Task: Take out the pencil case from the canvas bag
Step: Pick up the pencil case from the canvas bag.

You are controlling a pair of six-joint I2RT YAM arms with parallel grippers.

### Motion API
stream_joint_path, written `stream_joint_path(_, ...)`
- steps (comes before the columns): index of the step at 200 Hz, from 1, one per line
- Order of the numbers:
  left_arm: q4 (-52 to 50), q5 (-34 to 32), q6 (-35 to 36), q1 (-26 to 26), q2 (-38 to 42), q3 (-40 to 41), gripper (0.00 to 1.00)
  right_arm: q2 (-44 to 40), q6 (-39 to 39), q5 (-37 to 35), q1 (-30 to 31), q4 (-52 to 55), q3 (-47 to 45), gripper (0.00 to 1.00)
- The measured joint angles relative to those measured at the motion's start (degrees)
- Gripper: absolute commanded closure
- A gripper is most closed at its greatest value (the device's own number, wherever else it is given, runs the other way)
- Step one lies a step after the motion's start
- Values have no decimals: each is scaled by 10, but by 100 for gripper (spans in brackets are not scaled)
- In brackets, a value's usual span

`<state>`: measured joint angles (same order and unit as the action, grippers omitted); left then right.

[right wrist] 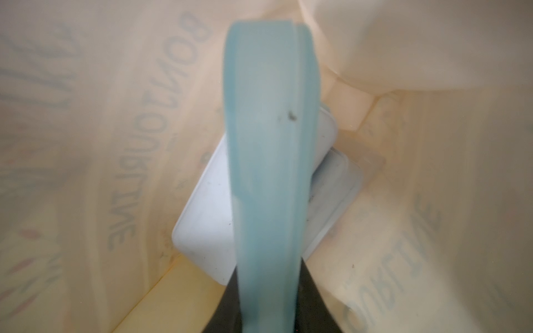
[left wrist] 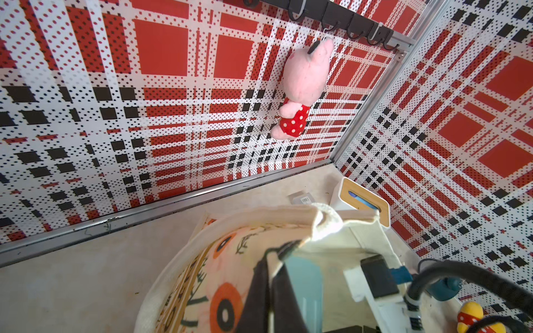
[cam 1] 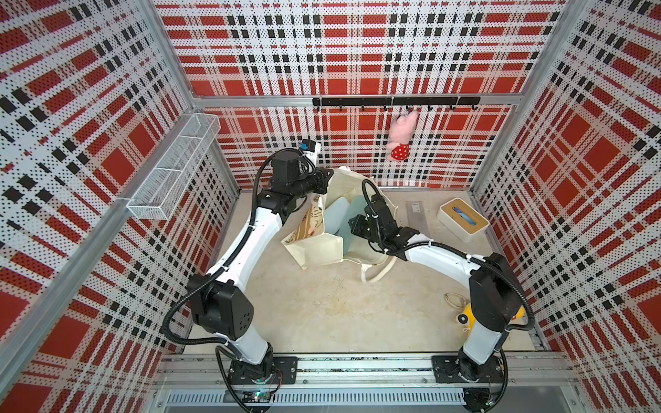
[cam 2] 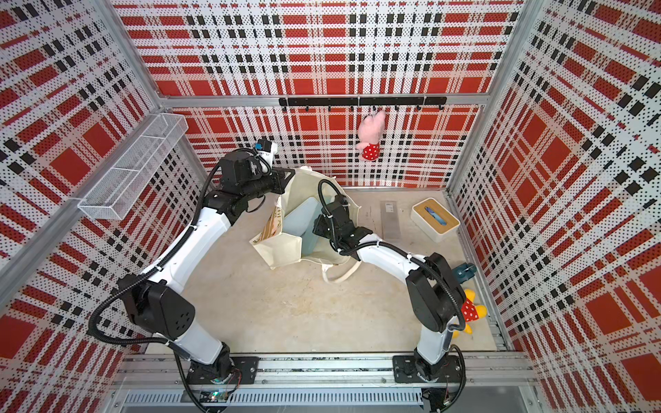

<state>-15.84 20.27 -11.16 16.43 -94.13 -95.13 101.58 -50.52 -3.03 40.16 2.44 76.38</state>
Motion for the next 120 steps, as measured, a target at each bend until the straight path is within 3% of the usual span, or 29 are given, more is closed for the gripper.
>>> stream_joint_path(70, 0, 0, -5, -8, 0, 0, 99, -10, 116, 68, -2, -34, -2, 99)
stream_joint_path(120, 0, 6, -8, -15, 0, 0, 100, -83, 179, 82, -12, -18, -9, 100)
